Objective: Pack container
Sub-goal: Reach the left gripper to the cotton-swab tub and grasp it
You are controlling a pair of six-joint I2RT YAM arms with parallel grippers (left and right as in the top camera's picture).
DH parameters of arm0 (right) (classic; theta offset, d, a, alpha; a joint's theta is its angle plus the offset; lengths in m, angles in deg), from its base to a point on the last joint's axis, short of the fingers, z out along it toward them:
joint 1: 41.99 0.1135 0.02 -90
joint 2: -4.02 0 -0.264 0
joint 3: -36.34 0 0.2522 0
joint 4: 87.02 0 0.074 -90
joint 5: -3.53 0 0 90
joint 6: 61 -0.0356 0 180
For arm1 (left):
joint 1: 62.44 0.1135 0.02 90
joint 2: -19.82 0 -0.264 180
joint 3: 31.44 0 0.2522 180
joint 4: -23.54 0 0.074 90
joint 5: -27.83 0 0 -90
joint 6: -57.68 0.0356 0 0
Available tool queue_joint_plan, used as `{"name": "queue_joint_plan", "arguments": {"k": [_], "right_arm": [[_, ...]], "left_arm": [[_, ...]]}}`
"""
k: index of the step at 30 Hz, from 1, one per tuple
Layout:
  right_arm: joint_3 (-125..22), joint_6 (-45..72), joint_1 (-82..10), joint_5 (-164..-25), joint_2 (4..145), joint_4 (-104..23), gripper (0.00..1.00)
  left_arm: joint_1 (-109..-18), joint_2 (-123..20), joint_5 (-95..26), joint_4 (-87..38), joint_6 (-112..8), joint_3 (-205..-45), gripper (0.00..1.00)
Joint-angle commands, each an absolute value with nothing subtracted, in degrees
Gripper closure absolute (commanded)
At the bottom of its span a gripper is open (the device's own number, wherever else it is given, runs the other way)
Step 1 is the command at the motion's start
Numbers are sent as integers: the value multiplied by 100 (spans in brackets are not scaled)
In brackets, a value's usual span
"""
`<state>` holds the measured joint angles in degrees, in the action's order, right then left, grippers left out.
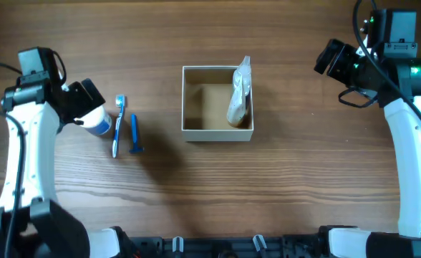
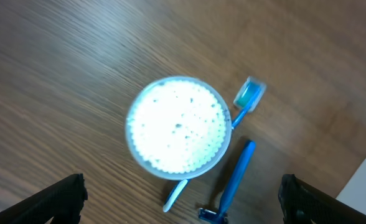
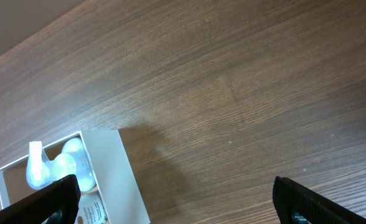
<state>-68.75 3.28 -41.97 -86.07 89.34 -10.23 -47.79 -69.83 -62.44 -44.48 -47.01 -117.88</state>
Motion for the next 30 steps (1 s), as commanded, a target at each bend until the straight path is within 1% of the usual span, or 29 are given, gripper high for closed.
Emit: {"name": "queue_joint_plan", "arguments": {"k": [1, 23, 28, 30], "right_arm": [[-6956, 265, -4195, -8657, 8997, -1025, 0], [-6956, 261, -4195, -8657, 8997, -1025, 0], [-6956, 263, -4195, -8657, 8997, -1025, 0], [-6956, 263, -4195, -8657, 8997, -1025, 0]], "left_arm": [[-4759, -7307, -6052, -4360, -4443, -11880, 0], [-4759, -8428, -6459, -4304, -4452, -11872, 0], [-4759, -8308, -6459, -4299, -4454, -11874, 7], [-4759, -8214, -6456, -4299, -4465, -11874, 12]]}}
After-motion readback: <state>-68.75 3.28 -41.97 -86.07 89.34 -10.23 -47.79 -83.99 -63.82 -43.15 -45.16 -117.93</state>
